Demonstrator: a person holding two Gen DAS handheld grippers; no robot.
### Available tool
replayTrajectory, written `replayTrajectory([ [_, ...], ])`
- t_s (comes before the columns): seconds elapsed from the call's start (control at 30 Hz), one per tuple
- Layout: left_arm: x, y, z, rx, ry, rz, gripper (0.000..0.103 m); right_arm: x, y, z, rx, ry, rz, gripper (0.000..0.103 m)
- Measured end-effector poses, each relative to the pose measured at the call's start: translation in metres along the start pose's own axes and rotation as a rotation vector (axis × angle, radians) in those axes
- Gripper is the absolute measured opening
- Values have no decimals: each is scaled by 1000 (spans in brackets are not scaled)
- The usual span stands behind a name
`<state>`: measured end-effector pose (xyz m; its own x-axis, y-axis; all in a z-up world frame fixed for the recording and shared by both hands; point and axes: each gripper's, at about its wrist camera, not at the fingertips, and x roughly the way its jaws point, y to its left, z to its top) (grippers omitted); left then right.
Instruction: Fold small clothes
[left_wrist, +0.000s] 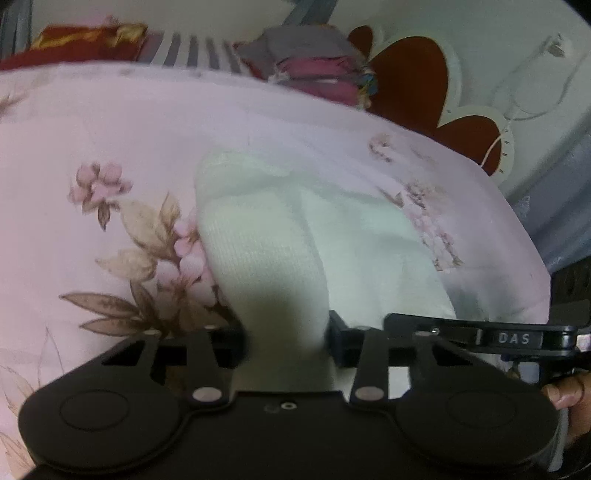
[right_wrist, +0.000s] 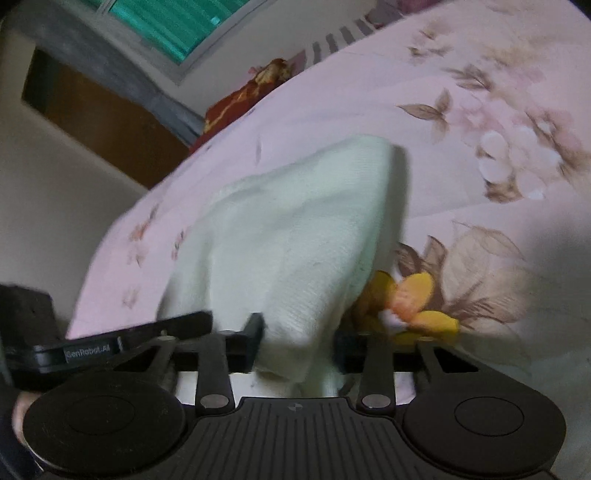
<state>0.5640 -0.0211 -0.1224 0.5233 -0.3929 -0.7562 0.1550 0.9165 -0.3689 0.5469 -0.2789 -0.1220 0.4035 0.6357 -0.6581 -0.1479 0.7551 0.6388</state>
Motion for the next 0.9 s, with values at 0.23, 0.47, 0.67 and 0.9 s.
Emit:
replayTrajectory([
  [0.23,-34,-8,1,121,-30,-8,36,-19,42,-13,-101,-76,-101,30],
  [0.47,-83,21,-3,169,-68,-45,36,-24,111,-33,-167,-127,-155,30],
  [0.67,-138,84,-9,173,-82,-27,36,4,180,-56,-185,-146,-149,30],
  [0.9,-188,169,-22,124,-74,24,36,72,257,-83,-207,-112,-98,30],
])
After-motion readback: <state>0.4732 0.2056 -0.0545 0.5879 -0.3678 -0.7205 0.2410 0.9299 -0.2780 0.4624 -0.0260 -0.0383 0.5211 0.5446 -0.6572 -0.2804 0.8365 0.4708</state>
